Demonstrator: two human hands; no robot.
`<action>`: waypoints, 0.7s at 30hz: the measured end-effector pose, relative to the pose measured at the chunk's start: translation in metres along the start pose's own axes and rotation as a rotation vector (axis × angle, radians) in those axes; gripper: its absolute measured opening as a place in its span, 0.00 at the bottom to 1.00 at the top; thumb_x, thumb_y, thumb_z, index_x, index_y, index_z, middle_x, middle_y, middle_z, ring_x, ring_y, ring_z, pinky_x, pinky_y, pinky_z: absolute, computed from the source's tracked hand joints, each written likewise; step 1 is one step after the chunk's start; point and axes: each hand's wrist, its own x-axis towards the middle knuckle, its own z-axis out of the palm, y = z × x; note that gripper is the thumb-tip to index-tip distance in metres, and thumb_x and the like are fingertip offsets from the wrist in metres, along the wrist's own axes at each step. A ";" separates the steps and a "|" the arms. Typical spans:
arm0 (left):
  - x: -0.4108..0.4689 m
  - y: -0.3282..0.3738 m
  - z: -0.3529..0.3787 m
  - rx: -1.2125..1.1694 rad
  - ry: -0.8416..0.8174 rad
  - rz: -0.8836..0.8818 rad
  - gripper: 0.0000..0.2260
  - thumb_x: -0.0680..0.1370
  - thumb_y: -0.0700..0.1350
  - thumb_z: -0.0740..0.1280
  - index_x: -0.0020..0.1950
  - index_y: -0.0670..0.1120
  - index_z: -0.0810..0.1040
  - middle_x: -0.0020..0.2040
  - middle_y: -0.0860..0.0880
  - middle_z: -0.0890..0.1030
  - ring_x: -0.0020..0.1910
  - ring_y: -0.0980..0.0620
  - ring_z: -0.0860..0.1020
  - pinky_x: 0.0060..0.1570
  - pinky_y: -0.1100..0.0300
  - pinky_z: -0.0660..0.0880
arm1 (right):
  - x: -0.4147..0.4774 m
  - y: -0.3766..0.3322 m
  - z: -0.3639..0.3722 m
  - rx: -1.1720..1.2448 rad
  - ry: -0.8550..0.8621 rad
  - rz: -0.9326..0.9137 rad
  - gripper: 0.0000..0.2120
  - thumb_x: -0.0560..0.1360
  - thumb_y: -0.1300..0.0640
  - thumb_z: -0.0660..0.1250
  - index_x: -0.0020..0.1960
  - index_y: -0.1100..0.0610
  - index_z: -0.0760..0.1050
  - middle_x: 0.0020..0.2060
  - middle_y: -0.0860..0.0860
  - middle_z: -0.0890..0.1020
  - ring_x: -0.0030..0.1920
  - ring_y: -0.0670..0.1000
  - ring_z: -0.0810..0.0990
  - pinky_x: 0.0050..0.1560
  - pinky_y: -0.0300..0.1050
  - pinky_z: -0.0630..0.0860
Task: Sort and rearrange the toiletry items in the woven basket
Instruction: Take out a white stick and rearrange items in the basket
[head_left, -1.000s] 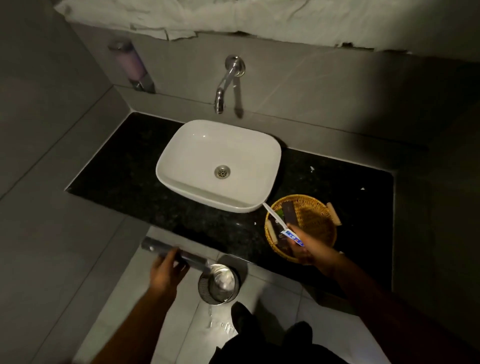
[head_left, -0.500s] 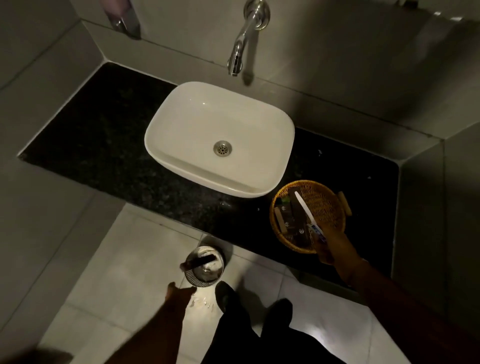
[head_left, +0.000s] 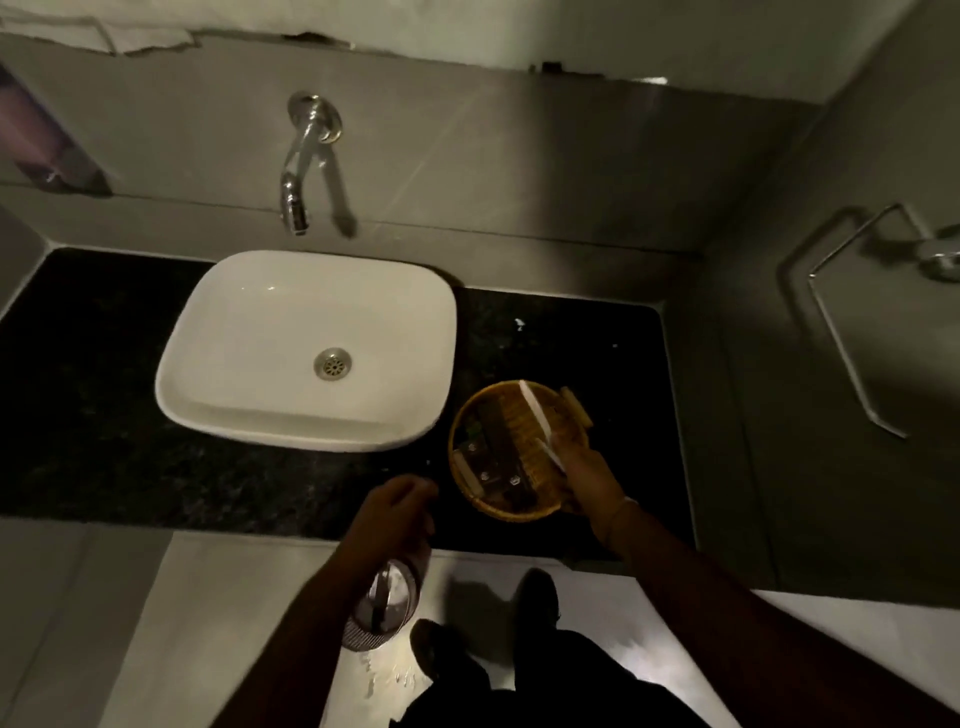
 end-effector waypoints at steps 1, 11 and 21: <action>0.005 0.021 0.015 -0.020 -0.008 0.052 0.07 0.86 0.47 0.67 0.53 0.48 0.84 0.35 0.41 0.84 0.25 0.48 0.82 0.25 0.58 0.78 | 0.005 -0.003 -0.002 0.022 -0.015 -0.005 0.26 0.85 0.44 0.61 0.79 0.53 0.68 0.71 0.58 0.78 0.69 0.62 0.78 0.64 0.59 0.79; 0.053 0.078 0.142 -0.273 -0.108 -0.152 0.15 0.84 0.49 0.69 0.68 0.42 0.80 0.56 0.38 0.88 0.50 0.39 0.89 0.37 0.54 0.86 | 0.047 -0.017 -0.022 -0.356 -0.076 -0.197 0.14 0.85 0.52 0.61 0.59 0.57 0.83 0.59 0.56 0.84 0.58 0.57 0.84 0.57 0.52 0.82; 0.068 0.073 0.154 -0.038 0.063 -0.058 0.11 0.85 0.47 0.68 0.54 0.41 0.86 0.47 0.42 0.88 0.41 0.47 0.85 0.41 0.56 0.83 | 0.079 -0.010 -0.068 -0.294 0.062 -0.172 0.09 0.80 0.60 0.70 0.55 0.63 0.86 0.61 0.56 0.86 0.47 0.55 0.87 0.45 0.49 0.85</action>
